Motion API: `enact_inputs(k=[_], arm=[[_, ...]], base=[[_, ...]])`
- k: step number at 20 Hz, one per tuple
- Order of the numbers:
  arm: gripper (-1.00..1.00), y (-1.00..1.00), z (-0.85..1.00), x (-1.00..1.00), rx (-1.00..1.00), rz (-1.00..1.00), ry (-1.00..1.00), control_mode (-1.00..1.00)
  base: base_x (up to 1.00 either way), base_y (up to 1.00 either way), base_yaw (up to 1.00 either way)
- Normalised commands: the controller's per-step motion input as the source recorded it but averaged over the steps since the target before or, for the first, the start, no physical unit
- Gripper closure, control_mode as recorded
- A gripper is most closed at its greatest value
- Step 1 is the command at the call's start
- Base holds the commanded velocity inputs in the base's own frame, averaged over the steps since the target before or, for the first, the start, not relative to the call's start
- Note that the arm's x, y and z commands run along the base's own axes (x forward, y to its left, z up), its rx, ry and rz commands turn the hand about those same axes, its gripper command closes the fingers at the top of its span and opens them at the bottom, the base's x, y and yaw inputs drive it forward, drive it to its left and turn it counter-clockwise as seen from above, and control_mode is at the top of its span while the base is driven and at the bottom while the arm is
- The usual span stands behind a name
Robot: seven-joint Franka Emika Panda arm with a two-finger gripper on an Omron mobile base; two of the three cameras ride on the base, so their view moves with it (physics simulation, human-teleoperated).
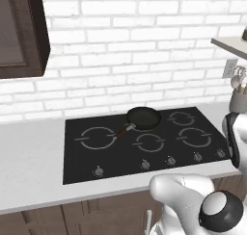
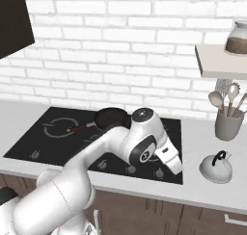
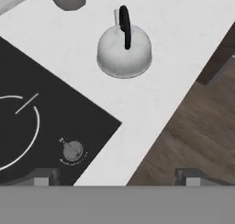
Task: Pick the kettle from the counter and place it on a stove burner. Then turn the burner on.
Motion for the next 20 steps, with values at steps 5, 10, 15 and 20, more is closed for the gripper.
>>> enact_inputs(k=[5,10,15,20], arm=[[-1.00,-0.83,-0.05,0.00,0.05,-0.07,0.00,-1.00],[-1.00,-0.59,-0.12,0.00,0.05,0.00,0.00,-1.00],[-1.00,-0.34,-0.18,0.01,0.00,0.02,0.00,-1.00],[-1.00,-0.17,-0.20,0.13,0.00,0.02,0.00,-1.00]], base=[[0.00,0.00,0.00],[0.00,0.00,0.00],[0.00,0.00,0.00],[0.00,0.00,0.00]])
